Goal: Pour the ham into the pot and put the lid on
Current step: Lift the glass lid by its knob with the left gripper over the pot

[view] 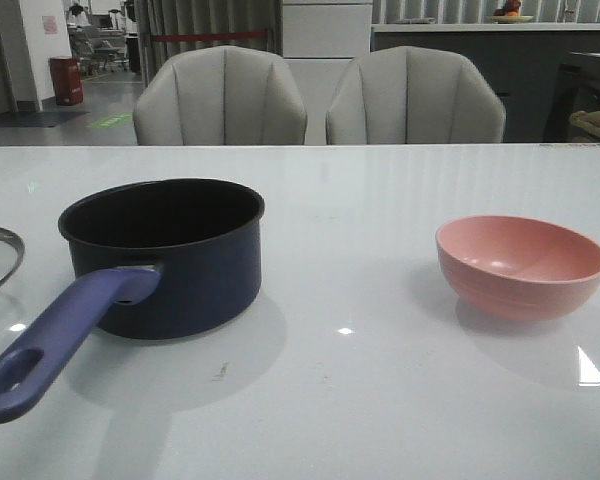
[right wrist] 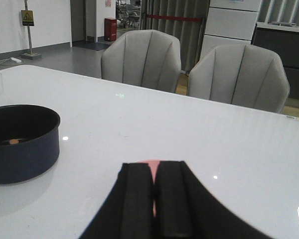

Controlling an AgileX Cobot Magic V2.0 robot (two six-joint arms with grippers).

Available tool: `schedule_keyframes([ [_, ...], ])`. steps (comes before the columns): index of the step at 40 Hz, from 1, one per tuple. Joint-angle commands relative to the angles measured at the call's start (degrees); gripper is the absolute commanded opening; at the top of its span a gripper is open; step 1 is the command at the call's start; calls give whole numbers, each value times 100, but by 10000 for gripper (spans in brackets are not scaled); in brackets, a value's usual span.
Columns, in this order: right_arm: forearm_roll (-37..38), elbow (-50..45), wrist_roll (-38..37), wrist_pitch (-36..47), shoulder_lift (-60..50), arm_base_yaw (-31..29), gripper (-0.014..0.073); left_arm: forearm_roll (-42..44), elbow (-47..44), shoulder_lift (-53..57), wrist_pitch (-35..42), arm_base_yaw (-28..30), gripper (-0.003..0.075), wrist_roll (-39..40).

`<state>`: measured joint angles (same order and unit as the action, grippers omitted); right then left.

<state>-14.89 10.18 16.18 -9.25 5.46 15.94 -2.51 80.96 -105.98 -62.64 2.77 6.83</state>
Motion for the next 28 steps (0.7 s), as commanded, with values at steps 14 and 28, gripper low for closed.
schedule_keyframes([
  [14, -36, 160, 48, 430, 64, -5, 169, -60, 1149, 715, -640, 5, 256, -370],
  [28, -36, 160, 48, 430, 64, -5, 169, -335, 1738, 893, -859, -692, 256, -479],
])
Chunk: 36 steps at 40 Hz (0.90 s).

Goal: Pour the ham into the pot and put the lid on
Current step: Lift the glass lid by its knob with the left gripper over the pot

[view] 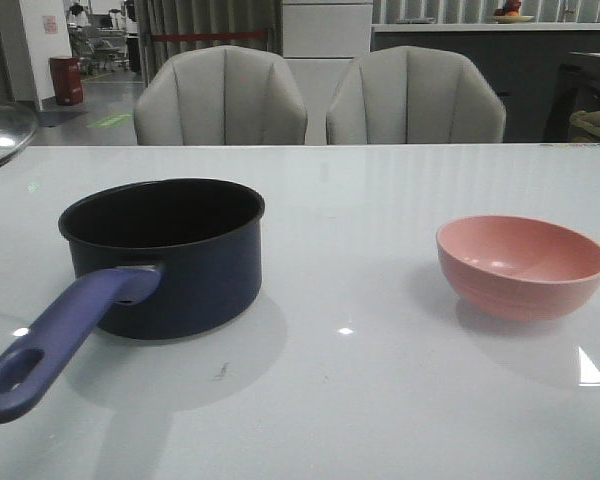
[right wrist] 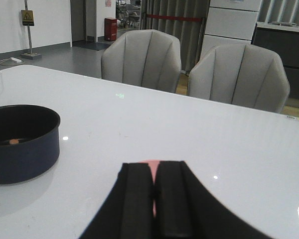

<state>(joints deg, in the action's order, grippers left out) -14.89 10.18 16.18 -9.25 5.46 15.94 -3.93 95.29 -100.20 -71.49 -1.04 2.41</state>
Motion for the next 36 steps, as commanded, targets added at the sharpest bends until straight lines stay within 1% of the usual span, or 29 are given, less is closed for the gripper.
schedule_keyframes([
  [1, -36, 160, 48, 430, 64, -5, 169, -193, 328, 302, 26, -440, 256, -37],
  [9, -36, 160, 48, 430, 64, -5, 169, -75, 608, 78, 125, -1381, 256, -42],
  [16, -36, 160, 48, 430, 64, -5, 169, -37, 1045, -409, -123, -1867, 256, -42],
  [22, -36, 160, 48, 430, 64, -5, 169, -36, 1354, -719, -123, -1980, 256, -42],
  [36, -36, 160, 48, 430, 64, -5, 169, -80, 1378, -944, -123, -2072, 260, -42],
])
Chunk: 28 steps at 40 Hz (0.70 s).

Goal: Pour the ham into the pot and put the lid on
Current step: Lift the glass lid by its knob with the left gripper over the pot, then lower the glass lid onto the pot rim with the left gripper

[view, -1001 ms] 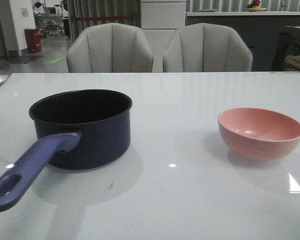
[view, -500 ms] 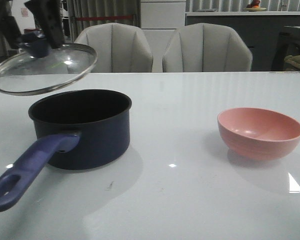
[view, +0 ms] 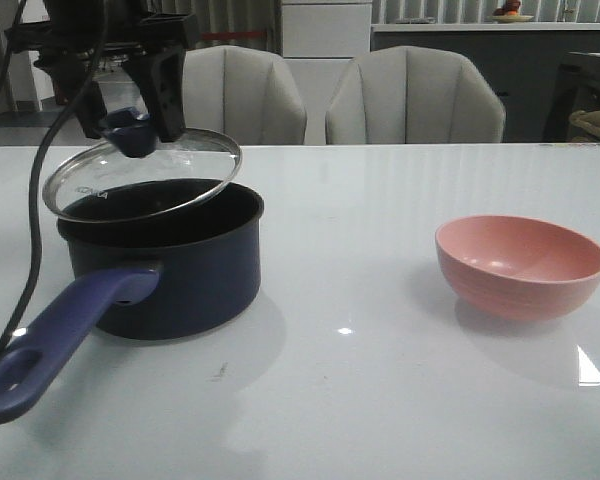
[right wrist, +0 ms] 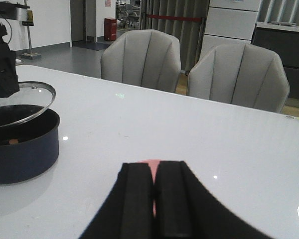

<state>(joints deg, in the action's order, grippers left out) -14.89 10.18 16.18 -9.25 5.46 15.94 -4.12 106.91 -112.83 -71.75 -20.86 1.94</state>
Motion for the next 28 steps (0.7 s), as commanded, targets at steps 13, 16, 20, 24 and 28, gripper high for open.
schedule_keyframes([
  [13, -36, 160, 48, 430, 64, -5, 169, -74, -54, 310, -97, -116, 260, 5],
  [16, -36, 160, 48, 430, 64, -5, 169, -82, -54, 310, -97, -141, 260, 5],
  [20, -36, 160, 48, 430, 64, -5, 169, -82, -54, 310, -97, -167, 260, 5],
  [24, -36, 160, 48, 430, 64, -5, 169, -129, -54, 307, -97, -167, 260, 5],
  [28, -36, 160, 48, 430, 64, -5, 169, -172, -54, 276, -97, -167, 262, 5],
])
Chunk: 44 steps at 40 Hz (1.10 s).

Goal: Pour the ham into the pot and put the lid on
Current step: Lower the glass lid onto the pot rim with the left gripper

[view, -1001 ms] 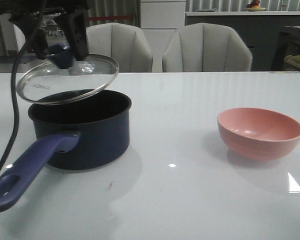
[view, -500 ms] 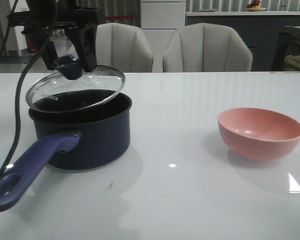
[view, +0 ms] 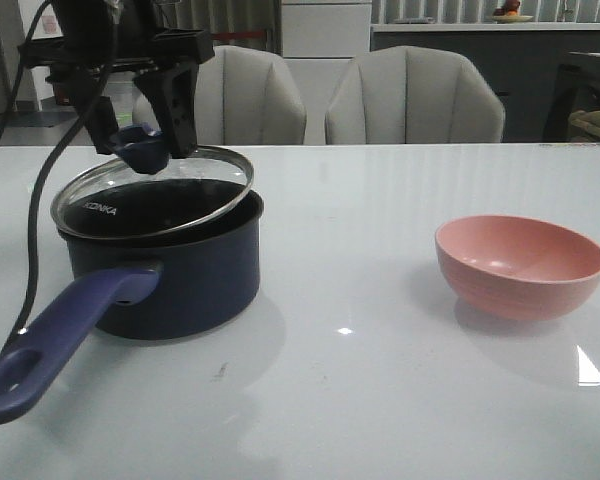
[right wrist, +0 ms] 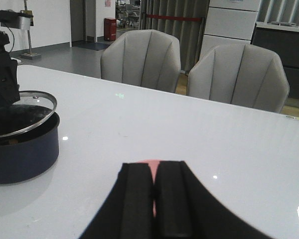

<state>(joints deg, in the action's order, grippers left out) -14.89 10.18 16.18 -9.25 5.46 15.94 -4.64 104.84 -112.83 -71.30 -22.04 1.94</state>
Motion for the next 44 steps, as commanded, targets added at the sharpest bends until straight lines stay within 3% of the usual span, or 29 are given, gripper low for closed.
schedule_keyframes([
  [1, -36, 160, 48, 430, 64, -5, 169, -121, 153, 272, -142, -49, 262, 5],
  [7, -36, 160, 48, 430, 64, -5, 169, -129, 153, 195, -142, -49, 295, 5],
  [14, -36, 160, 48, 430, 64, -5, 169, -215, 153, 134, -142, -49, 413, 5],
  [24, -36, 160, 48, 430, 64, -5, 169, -225, 153, 134, -142, -49, 482, 5],
  [44, -36, 160, 48, 430, 64, -5, 169, -193, 350, 181, -142, -49, 481, 5],
])
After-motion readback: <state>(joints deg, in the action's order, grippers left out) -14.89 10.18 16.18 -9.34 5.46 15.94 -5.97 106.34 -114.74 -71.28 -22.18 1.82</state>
